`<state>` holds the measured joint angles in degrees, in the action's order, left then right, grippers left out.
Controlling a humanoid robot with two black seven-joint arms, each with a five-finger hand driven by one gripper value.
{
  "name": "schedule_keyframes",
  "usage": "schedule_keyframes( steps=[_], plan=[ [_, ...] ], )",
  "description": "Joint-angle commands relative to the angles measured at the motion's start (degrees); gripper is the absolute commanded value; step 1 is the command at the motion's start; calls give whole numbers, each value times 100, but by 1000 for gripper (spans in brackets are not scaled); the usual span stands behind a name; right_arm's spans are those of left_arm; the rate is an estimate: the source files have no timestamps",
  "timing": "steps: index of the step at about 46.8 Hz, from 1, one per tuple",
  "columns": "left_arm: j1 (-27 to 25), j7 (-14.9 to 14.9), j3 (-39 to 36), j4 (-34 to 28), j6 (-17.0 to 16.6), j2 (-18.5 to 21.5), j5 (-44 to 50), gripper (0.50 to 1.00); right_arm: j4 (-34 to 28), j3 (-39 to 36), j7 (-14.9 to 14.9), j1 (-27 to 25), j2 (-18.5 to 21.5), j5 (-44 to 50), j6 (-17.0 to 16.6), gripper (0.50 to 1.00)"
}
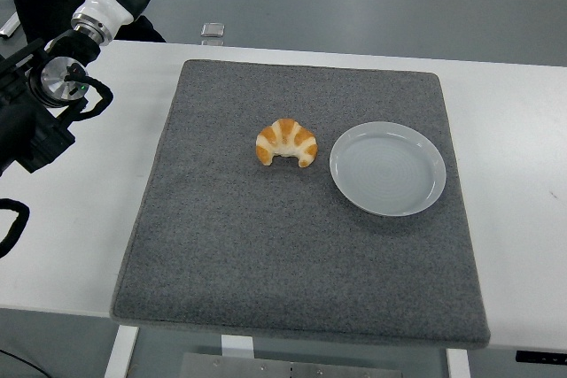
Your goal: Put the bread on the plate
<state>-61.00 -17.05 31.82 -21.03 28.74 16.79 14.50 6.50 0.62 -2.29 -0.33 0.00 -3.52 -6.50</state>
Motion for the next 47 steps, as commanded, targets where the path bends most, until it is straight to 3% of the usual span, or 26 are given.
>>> schedule_keyframes(
  steps=[1,10,18,26,37,47],
  plan=[
    [9,-9,0,-6,0,0,-9,994,0,0,1,-2,0,0,0,952],
    [-70,-62,-228,46,0,18,-27,994,0,0,1,-2,0,0,0,952],
    [-210,-44,-535,-33,149,299,-272,994,0,0,1,-2,0,0,0,952],
    [-720,-80,-1301,-24,588,439,-1958,994,0,0,1,-2,0,0,0,952],
    [-993,-71,-1529,-436,626,606,-4560,992,0,0,1,-2,0,0,0,952],
    [-1475,-71,-2504,-1289,626,782,-5124,990,0,0,1,-2,0,0,0,952]
  ],
)
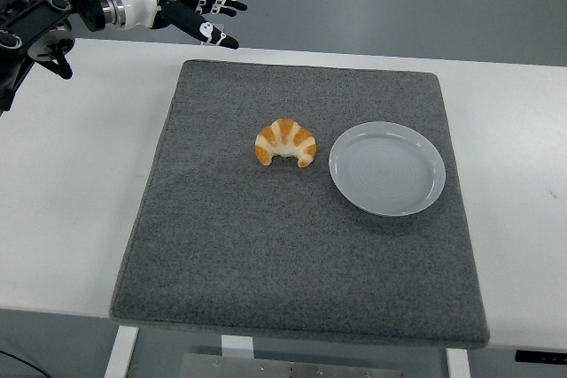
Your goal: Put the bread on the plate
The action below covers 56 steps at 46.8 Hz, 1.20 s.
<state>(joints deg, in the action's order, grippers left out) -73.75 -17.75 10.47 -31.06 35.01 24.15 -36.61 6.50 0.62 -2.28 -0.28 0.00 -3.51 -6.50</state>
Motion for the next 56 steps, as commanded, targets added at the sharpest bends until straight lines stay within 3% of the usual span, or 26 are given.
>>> schedule_keyframes(
  steps=[1,11,16,24,46,56],
  plan=[
    [-288,8,-509,-400,-1,72,-13,990,0,0,-1,-7,0,0,0,952],
    [-605,61,-1424,-1491,-1,195,-179,990,0,0,-1,1,0,0,0,954],
    [-623,70,-1696,-1649,-389,160,-495,988,0,0,-1,-7,0,0,0,952],
    [-588,281,-1811,-1676,-759,38,-786,988,-9,0,-1,-7,0,0,0,952],
    [-227,298,-2031,-1491,-1708,-621,-1024,988,0,0,-1,-7,0,0,0,952],
    [-34,290,-2040,-1219,-1761,-841,-1024,984,0,0,-1,1,0,0,0,952]
  ],
)
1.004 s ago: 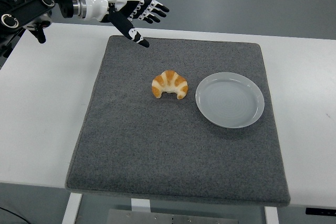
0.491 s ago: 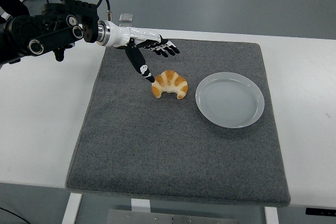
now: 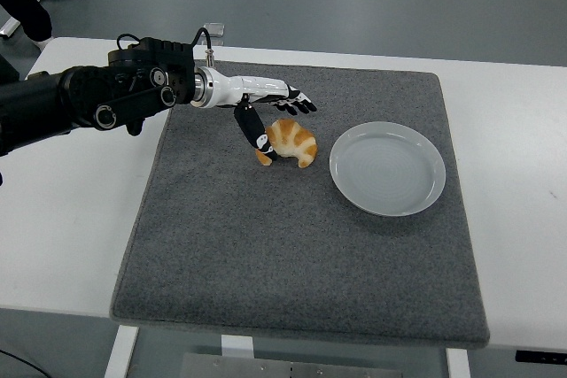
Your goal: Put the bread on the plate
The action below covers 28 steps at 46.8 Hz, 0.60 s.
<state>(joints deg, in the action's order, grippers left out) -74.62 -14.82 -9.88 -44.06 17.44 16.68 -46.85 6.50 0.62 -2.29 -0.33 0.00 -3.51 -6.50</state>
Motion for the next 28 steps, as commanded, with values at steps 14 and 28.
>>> schedule_keyframes(
  steps=[14,28],
  plan=[
    [140,-21,-14,178,-224,-164,-9,962,0,0,0,-2,0,0,0,952],
    [263,-30,-5,214,-259,-252,-122,943,0,0,0,-2,0,0,0,952]
  ],
)
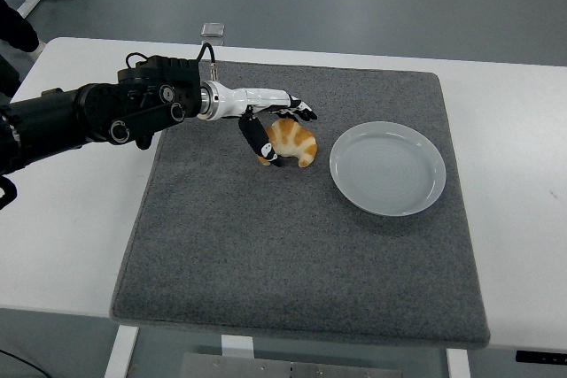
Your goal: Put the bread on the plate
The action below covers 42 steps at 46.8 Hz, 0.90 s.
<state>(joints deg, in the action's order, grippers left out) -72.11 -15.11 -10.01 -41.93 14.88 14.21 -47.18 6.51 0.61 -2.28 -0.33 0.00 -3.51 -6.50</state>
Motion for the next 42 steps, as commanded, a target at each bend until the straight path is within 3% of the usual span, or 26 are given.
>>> schedule_keyframes(
  steps=[1,7,19,28,42],
  plan=[
    [21,-9,8,0,-2,-6,-124,943,0,0,0,7,0,0,0,952],
    [56,-18,16,-8,-125,-15,-212,930,0,0,0,-2,0,0,0,952],
    [83,-62,16,-8,-160,-41,-335,776,0,0,0,-2,0,0,0,952],
    [83,-71,43,-8,-187,-41,-608,500,0,0,0,-2,0,0,0,952],
    [39,-80,69,79,-336,-41,-827,500,0,0,0,-2,0,0,0,952]
  ],
)
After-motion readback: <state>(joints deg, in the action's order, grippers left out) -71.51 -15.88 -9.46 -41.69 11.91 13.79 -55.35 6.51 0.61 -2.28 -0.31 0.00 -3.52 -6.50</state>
